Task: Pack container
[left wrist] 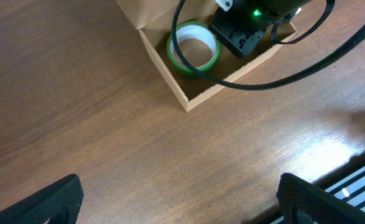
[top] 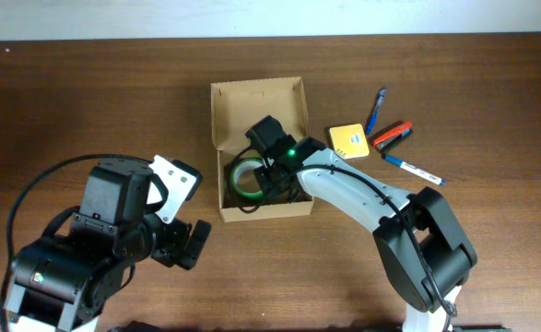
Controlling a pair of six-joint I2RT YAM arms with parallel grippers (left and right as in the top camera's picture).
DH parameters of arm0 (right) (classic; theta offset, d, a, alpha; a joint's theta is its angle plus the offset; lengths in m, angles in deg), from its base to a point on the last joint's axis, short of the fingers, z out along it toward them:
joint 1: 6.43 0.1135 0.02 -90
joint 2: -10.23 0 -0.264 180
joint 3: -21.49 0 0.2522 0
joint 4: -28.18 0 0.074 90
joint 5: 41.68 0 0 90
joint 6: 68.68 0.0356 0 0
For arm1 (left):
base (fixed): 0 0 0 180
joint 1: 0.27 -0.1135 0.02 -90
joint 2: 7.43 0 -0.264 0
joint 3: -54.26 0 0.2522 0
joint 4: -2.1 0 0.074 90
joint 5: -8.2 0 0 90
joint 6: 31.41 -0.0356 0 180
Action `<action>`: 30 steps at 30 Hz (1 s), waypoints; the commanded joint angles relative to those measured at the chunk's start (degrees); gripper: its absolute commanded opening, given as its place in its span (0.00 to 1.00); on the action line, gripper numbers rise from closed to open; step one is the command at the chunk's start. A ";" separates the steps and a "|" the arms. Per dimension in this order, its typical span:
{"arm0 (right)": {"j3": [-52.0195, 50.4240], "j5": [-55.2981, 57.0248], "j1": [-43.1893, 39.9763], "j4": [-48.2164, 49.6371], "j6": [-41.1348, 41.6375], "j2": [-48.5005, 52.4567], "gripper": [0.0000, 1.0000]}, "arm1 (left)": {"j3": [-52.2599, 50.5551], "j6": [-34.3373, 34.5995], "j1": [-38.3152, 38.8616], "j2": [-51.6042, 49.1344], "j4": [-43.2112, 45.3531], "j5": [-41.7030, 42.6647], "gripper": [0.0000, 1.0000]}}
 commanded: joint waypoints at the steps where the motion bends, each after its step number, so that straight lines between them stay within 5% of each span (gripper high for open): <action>1: 0.85 -3.32 -0.07 0.24 0.26 0.79 0.04 | 1.01 -0.94 0.07 0.00 0.15 0.79 1.00; 30: 0.87 -10.84 -0.07 -1.66 0.24 0.79 0.04 | 1.01 -0.94 0.07 0.00 0.15 0.79 1.00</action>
